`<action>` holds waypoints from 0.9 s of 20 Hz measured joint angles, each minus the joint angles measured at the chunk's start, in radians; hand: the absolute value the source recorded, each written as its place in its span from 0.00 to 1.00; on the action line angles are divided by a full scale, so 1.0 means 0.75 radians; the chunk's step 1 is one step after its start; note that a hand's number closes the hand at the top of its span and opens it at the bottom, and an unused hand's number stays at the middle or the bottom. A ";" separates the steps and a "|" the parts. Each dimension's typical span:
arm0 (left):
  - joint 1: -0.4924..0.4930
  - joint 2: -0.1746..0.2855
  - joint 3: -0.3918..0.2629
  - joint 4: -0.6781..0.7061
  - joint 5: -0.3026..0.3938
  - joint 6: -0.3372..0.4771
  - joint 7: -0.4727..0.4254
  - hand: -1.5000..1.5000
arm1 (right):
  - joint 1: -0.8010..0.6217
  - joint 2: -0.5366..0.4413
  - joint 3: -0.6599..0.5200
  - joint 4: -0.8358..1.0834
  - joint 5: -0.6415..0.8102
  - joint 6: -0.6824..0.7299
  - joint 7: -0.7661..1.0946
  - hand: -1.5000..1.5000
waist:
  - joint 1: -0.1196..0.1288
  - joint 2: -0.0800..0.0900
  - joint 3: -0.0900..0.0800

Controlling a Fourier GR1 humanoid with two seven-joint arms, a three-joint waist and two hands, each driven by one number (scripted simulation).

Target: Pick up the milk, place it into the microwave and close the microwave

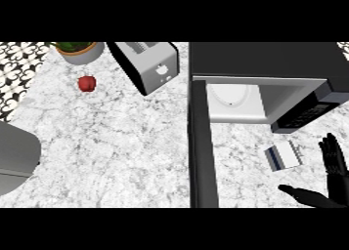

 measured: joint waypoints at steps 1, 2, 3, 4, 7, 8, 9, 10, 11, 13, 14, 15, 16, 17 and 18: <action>0.008 -0.001 0.005 0.001 0.004 -0.008 -0.007 0.00 | -0.017 -0.011 -0.009 0.063 0.010 -0.004 -0.044 0.00 | 0.001 0.001 0.000; 0.014 0.008 0.019 0.001 0.012 -0.015 -0.007 0.00 | -0.033 -0.008 -0.005 0.112 0.030 -0.021 -0.078 0.00 | 0.000 0.001 0.000; 0.033 0.004 0.021 0.002 0.016 -0.031 -0.021 0.00 | -0.050 -0.025 -0.016 0.173 0.038 -0.022 -0.108 0.00 | 0.004 0.001 0.001; 0.042 0.004 0.026 0.003 0.021 -0.038 -0.025 0.00 | -0.066 -0.045 -0.029 0.229 0.042 -0.020 -0.143 0.00 | 0.003 0.002 0.001; 0.049 0.009 0.040 0.007 0.034 -0.052 -0.032 0.00 | -0.129 -0.068 -0.043 0.401 0.069 -0.036 -0.252 0.00 | 0.002 0.003 0.002; 0.051 0.015 0.057 0.012 0.043 -0.061 -0.043 0.00 | -0.156 -0.071 -0.045 0.458 0.080 -0.048 -0.285 0.00 | 0.003 0.004 0.001; 0.050 0.015 0.057 0.011 0.048 -0.056 -0.034 0.00 | -0.173 -0.083 -0.049 0.509 0.085 -0.044 -0.317 0.00 | 0.001 0.004 0.002; 0.059 0.018 0.069 0.015 0.056 -0.067 -0.042 0.00 | -0.195 -0.078 -0.049 0.562 0.091 -0.051 -0.352 0.00 | 0.002 0.004 0.001; 0.065 0.019 0.071 0.015 0.061 -0.073 -0.043 0.00 | -0.220 -0.082 -0.054 0.618 0.094 -0.053 -0.384 0.00 | 0.002 0.005 0.002; 0.073 0.037 0.093 0.022 0.084 -0.092 -0.049 0.00 | -0.271 -0.110 -0.074 0.721 0.091 -0.037 -0.433 0.00 | 0.006 0.006 0.003; 0.090 0.036 0.102 0.025 0.094 -0.109 -0.063 0.00 | -0.292 -0.111 -0.079 0.767 0.092 -0.041 -0.456 0.00 | 0.008 0.005 0.002; 0.092 0.040 0.105 0.025 0.104 -0.110 -0.059 0.00 | -0.306 -0.112 -0.083 0.805 0.091 -0.036 -0.486 0.00 | 0.006 0.006 0.003; 0.096 0.043 0.111 0.026 0.111 -0.115 -0.063 0.00 | -0.337 -0.128 -0.091 0.840 0.088 -0.025 -0.496 0.00 | 0.007 0.006 0.003; 0.095 0.046 0.117 0.027 0.121 -0.114 -0.065 0.00 | -0.357 -0.130 -0.093 0.876 0.088 -0.019 -0.512 0.00 | 0.007 0.007 0.003; 0.096 0.045 0.121 0.029 0.126 -0.119 -0.073 0.00 | -0.372 -0.130 -0.096 0.912 0.085 -0.009 -0.535 0.00 | 0.008 0.007 0.003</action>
